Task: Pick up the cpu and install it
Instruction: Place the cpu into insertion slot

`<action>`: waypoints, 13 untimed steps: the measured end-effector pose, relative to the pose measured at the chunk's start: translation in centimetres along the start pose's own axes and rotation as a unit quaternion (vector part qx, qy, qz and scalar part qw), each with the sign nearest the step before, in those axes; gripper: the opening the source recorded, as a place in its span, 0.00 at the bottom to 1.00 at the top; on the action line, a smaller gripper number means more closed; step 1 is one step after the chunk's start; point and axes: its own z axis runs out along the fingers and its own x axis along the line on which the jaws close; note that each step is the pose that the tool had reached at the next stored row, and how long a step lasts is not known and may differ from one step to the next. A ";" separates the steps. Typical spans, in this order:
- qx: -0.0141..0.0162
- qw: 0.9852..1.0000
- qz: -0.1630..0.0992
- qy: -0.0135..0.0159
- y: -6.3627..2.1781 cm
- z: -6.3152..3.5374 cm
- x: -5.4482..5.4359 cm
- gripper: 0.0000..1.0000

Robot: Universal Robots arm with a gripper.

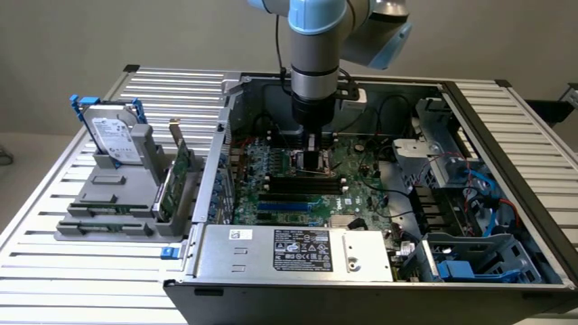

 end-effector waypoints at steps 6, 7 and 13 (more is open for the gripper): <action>0.000 1.000 0.000 0.000 -0.03 -0.04 0.4 0.62; 0.000 1.000 0.000 -0.001 -0.03 -0.04 0.4 0.62; 0.000 1.000 0.000 -0.001 -0.04 -0.05 0.5 0.62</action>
